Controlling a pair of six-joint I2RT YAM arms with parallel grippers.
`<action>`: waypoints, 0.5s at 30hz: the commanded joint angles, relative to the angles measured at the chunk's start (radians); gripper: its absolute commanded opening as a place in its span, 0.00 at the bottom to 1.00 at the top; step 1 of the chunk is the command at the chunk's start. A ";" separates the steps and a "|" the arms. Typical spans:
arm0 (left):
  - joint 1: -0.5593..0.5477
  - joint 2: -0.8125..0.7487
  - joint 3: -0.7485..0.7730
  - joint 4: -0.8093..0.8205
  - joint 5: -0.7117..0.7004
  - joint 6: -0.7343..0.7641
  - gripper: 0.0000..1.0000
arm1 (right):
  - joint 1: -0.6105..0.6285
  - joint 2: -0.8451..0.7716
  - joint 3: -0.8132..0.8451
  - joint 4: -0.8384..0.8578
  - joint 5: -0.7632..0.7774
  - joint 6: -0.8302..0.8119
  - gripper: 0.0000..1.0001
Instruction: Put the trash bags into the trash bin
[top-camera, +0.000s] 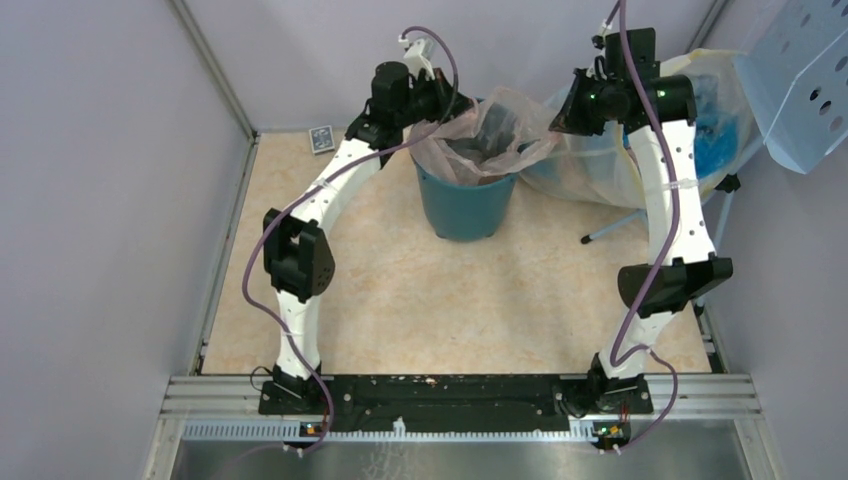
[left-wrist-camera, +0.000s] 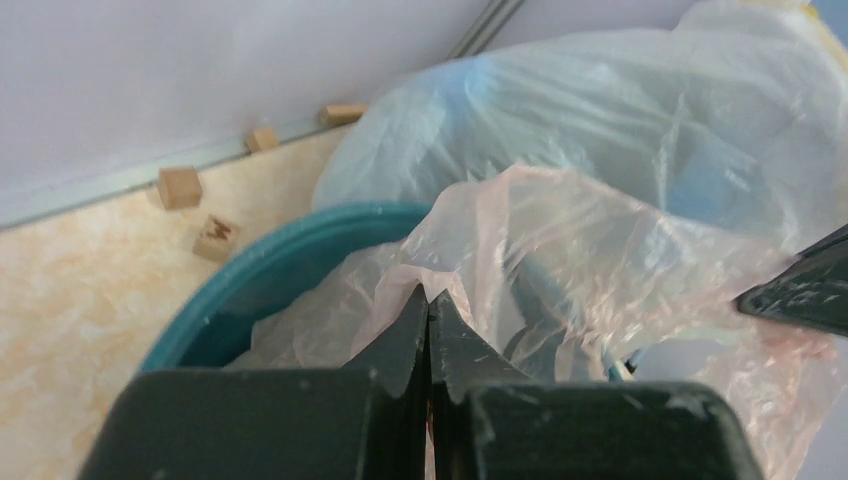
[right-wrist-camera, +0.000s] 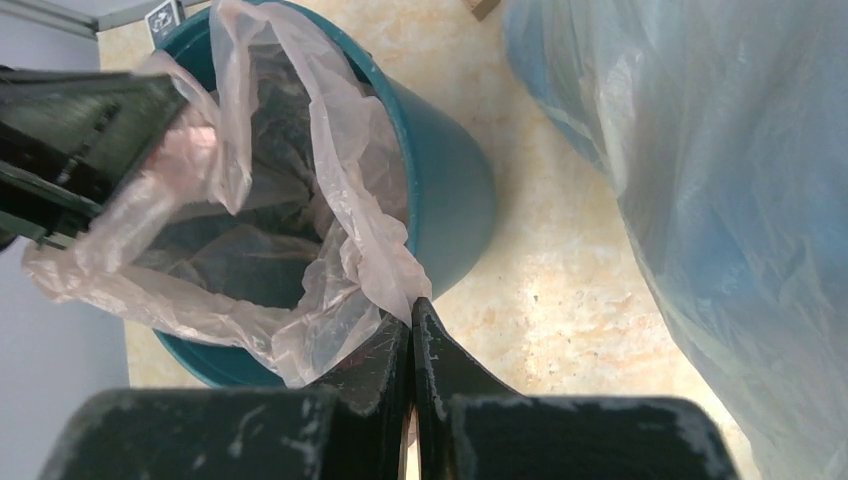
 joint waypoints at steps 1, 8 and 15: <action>0.028 -0.017 0.133 0.003 -0.034 0.029 0.00 | 0.000 -0.023 0.022 -0.002 -0.051 -0.026 0.00; 0.108 -0.154 0.098 -0.052 -0.018 -0.049 0.00 | -0.001 -0.044 -0.025 -0.086 -0.084 -0.060 0.00; 0.195 -0.394 -0.190 -0.097 0.037 -0.065 0.00 | -0.001 -0.113 -0.151 -0.108 0.047 -0.118 0.00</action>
